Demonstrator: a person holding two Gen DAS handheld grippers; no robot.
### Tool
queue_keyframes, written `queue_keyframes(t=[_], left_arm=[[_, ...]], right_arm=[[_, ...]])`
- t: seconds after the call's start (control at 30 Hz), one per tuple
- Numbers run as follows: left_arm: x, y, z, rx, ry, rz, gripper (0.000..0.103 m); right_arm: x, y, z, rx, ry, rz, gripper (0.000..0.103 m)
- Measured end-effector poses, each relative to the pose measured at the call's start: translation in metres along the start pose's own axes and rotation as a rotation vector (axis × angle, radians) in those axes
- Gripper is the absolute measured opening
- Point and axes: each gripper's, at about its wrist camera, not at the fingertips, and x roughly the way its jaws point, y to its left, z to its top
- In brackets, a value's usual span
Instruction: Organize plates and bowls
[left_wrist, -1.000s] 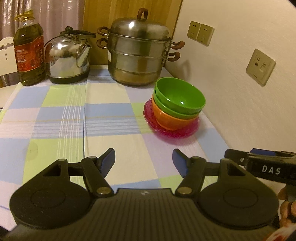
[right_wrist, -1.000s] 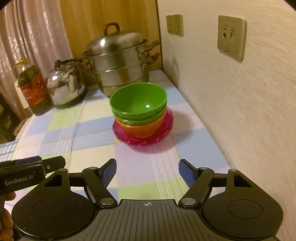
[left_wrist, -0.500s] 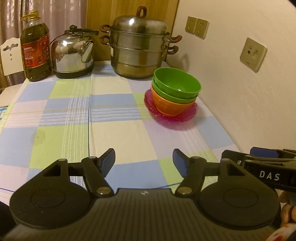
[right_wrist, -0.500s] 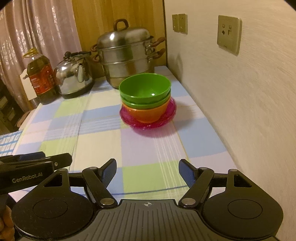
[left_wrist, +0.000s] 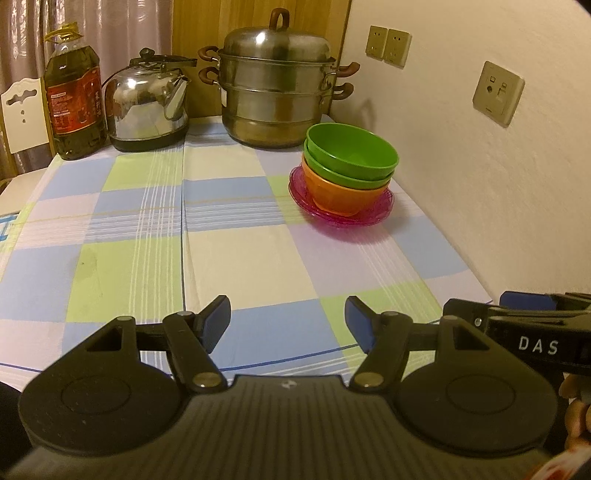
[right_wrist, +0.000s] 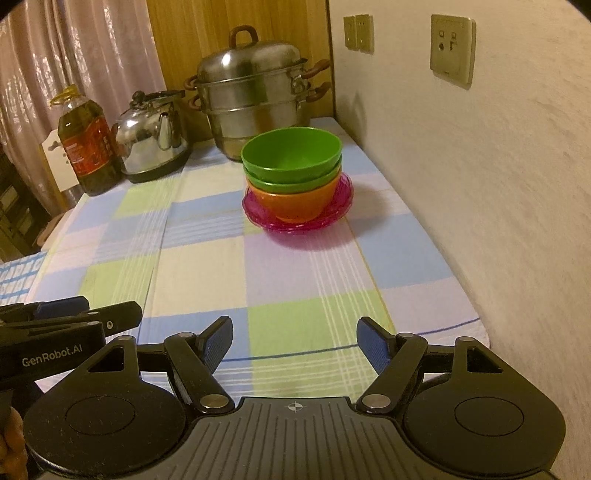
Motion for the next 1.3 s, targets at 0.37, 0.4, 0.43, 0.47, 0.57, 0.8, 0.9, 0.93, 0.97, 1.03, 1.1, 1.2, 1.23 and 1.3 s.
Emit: queue_keyframes(t=[0.37,0.4,0.43,0.47,0.57,0.8,0.9,0.93,0.97,1.03,1.1,1.2,1.23,1.3], left_arm=[[0.0012,0.0002,-0.0013,-0.004,0.007,-0.009,0.066],[0.0011,0.0002,-0.0013,-0.003,0.008,-0.009,0.066],[0.0013,0.0000,-0.0014,-0.002,0.008,-0.009,0.066],[0.0014,0.0000,-0.0013,-0.002,0.008,-0.010,0.066],[0.0021,0.0001,-0.0010,-0.003,0.011,-0.011,0.066],[0.0022,0.0001,-0.0018,-0.003,0.012,-0.010,0.066],[0.0022,0.0001,-0.0016,-0.002,0.012,-0.010,0.066],[0.0025,-0.0003,-0.0020,-0.002,0.013,-0.011,0.066],[0.0025,-0.0002,-0.0022,-0.003,0.014,-0.012,0.066],[0.0027,-0.0005,-0.0033,-0.002,0.014,-0.012,0.066],[0.0031,-0.0006,-0.0034,-0.002,0.015,-0.011,0.066],[0.0035,-0.0002,-0.0033,-0.001,0.017,-0.011,0.066],[0.0036,-0.0001,-0.0035,-0.001,0.017,-0.012,0.066],[0.0035,-0.0003,-0.0034,-0.001,0.016,-0.012,0.066]], right_arm=[[-0.0017,0.0010,-0.0013,0.002,-0.001,-0.001,0.074],[-0.0019,0.0010,-0.0013,0.003,0.000,-0.001,0.074],[-0.0017,0.0011,-0.0015,0.003,0.000,-0.002,0.074],[-0.0016,0.0011,-0.0016,0.003,0.000,-0.002,0.074],[-0.0015,0.0012,-0.0016,0.003,0.000,-0.002,0.074],[-0.0001,-0.0002,-0.0009,0.006,0.004,-0.003,0.074],[-0.0001,-0.0002,-0.0008,0.006,0.003,-0.003,0.074],[0.0000,-0.0003,-0.0008,0.006,0.004,-0.002,0.074],[0.0000,-0.0005,-0.0008,0.006,0.004,-0.003,0.074],[0.0000,-0.0003,-0.0007,0.005,0.004,-0.002,0.074],[-0.0001,-0.0002,-0.0008,0.006,0.003,-0.003,0.074],[0.0003,-0.0007,-0.0005,0.005,0.003,-0.003,0.074],[0.0006,-0.0011,-0.0007,0.006,0.002,-0.003,0.074],[0.0009,-0.0015,-0.0007,0.007,0.004,-0.004,0.074]])
